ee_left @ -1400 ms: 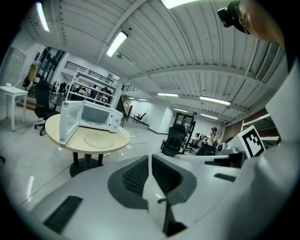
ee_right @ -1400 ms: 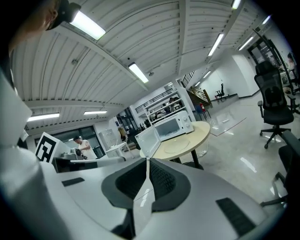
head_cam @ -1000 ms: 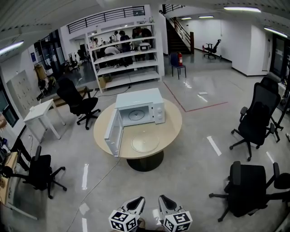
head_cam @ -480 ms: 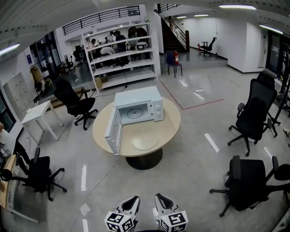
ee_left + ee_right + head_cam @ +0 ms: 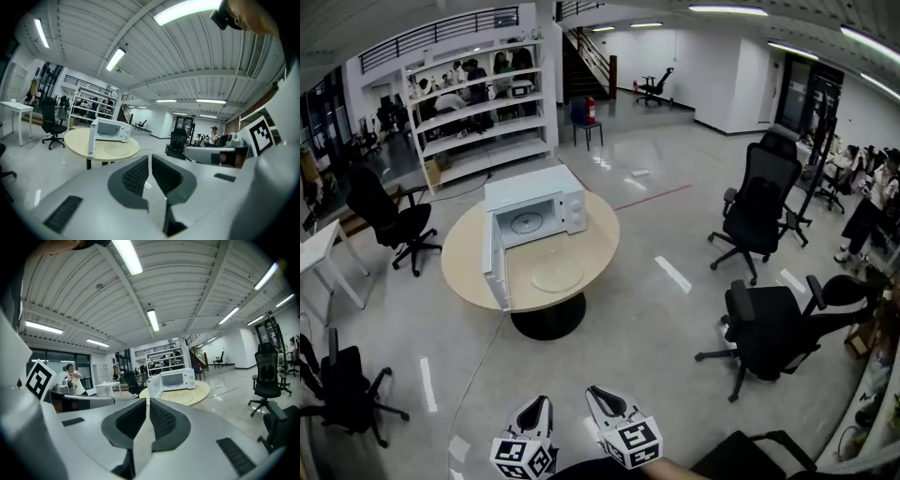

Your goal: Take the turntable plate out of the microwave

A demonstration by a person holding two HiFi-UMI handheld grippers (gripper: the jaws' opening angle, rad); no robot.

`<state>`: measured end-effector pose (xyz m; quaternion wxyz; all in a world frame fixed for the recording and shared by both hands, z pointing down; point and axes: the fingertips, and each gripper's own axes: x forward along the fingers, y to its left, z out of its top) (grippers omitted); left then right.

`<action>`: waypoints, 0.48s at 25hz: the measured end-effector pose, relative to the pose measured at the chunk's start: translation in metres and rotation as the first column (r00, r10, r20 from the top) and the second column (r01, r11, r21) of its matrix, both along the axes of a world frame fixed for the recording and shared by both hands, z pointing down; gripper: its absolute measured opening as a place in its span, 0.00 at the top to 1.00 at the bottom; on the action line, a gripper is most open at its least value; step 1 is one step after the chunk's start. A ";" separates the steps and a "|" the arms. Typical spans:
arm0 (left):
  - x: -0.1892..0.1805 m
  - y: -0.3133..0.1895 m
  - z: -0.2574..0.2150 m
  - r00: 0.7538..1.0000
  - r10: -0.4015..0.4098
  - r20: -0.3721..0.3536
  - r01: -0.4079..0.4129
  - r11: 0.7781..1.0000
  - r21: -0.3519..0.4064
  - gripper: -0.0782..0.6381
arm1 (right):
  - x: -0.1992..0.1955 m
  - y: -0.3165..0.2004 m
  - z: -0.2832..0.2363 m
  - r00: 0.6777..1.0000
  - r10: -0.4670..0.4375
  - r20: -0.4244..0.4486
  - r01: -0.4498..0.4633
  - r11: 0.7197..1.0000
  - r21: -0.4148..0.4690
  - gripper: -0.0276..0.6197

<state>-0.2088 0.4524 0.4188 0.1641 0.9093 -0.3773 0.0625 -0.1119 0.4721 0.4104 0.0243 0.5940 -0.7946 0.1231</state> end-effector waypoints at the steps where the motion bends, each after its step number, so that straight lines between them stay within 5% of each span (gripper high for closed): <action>1: -0.008 0.004 0.002 1.000 0.019 0.000 -0.019 1.000 0.001 0.79 | -0.009 0.005 0.001 1.000 0.019 -0.008 -0.019 1.000 0.001 0.90; 12: -0.074 0.053 -0.003 0.969 0.245 -0.027 -0.244 0.970 0.017 0.79 | -0.084 0.070 0.003 0.968 0.244 -0.060 -0.246 0.969 -0.031 0.90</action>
